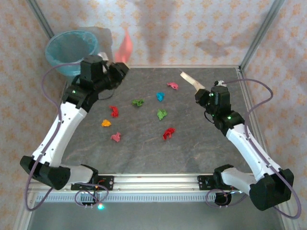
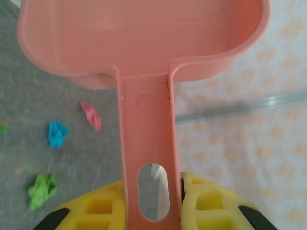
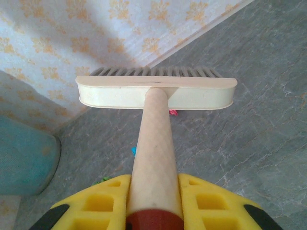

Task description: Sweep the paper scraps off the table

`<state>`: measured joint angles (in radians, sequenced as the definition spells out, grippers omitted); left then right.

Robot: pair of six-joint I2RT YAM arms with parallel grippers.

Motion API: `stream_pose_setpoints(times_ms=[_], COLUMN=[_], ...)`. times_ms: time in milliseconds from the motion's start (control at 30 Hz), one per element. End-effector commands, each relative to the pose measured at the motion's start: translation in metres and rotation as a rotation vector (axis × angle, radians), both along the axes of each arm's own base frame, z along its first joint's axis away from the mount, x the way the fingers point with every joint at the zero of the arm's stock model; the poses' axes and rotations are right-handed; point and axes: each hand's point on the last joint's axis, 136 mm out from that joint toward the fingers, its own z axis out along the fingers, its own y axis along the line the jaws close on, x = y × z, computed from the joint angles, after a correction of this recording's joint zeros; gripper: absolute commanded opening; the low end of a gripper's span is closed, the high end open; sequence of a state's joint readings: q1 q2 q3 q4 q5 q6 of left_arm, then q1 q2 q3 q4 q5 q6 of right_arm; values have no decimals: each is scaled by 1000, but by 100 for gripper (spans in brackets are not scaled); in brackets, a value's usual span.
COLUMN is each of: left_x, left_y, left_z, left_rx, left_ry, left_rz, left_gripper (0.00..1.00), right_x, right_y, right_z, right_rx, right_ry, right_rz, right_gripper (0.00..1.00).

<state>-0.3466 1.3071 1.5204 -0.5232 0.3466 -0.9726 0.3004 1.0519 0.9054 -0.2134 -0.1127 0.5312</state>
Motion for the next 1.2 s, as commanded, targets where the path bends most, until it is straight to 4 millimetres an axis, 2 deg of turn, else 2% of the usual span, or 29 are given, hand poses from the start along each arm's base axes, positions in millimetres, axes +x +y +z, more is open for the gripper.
stream_pose_setpoints(times_ms=[0,167,333,533,633,833,1000,1167], left_x=[-40,-114,-175,-231,-251,-275,-284,-290], left_y=[-21,-50,-50,-46,-45,-37,-41,-49], left_z=[-44,-87,-132,-184,-207,-232,-244,-246], left_rx=[265,462,636,770,800,826,886,924], left_ry=[29,-2,74,182,231,274,281,256], left_rz=[-175,-392,-561,-712,-770,-839,-882,-935], left_gripper=[0,0,0,0,0,0,0,0], right_x=[3,2,3,7,11,14,11,5], right_y=[-10,-16,-19,-10,-5,-1,4,4], right_z=[32,34,32,29,26,24,26,18], right_rx=[47,99,146,185,198,214,304,407], right_ry=[-131,-161,-173,-158,-141,-120,-103,41], right_rz=[-69,-106,-131,-99,-83,-71,-71,-147], right_gripper=[0,0,0,0,0,0,0,0])
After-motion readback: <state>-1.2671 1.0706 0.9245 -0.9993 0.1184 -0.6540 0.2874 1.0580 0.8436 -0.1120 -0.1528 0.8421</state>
